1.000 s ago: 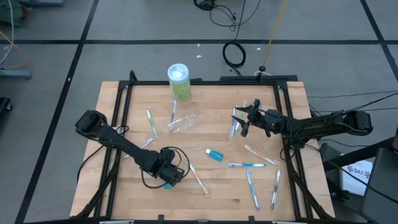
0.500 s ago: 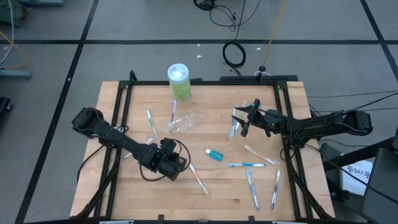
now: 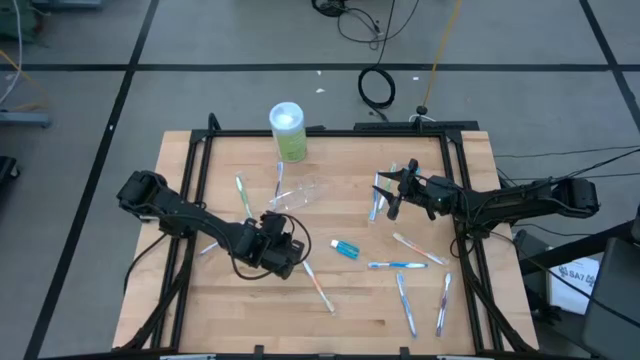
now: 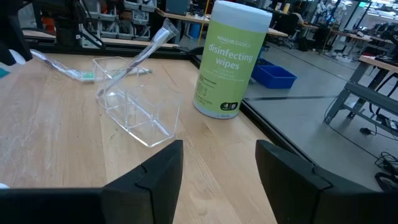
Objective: Pick & Place toothbrushing station
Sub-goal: Put the bottom blue mouthwash into the transparent organizer
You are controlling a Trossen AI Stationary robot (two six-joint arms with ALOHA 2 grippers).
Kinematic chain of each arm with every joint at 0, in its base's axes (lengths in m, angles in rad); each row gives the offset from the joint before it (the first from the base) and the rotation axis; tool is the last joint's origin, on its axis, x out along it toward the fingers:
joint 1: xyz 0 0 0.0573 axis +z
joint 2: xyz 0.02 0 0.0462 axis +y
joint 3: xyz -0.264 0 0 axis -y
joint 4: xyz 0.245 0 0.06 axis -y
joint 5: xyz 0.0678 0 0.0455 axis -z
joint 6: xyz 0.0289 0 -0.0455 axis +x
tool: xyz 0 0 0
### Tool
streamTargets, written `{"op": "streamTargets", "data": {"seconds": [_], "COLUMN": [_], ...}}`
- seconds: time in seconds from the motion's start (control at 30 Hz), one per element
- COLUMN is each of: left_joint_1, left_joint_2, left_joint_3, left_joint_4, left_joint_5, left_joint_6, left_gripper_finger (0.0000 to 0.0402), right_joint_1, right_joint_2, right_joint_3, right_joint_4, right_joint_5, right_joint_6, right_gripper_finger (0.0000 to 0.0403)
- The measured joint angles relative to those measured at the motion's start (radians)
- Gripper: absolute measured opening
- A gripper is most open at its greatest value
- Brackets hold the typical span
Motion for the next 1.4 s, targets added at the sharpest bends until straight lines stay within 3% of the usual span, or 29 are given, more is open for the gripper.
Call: {"op": "streamTargets", "data": {"seconds": [0.33,0.53,0.93,1.4], "left_joint_1": [0.029,0.052,0.139,0.220], "left_joint_2": [0.000,0.000,0.000,0.001], "left_joint_3": [0.000,0.000,0.000,0.000], "left_joint_4": [0.007,0.034,0.402,0.423], "left_joint_5": [-0.089,-0.209,-0.387,-0.526], "left_joint_6": [0.035,0.068,0.565,0.701], "left_gripper_finger": [0.0113,0.0113,0.0113,0.0113], "right_joint_1": [0.000,0.000,0.000,0.000], "right_joint_2": [0.000,0.000,0.000,0.000], "right_joint_3": [0.000,0.000,0.000,0.000], "right_joint_4": [0.000,0.000,0.000,0.011], "right_joint_5": [0.000,0.001,0.001,0.001], "right_joint_6": [-0.001,-0.001,-0.001,-0.020], "right_gripper_finger": [0.0196,0.0196,0.0196,0.0196]}}
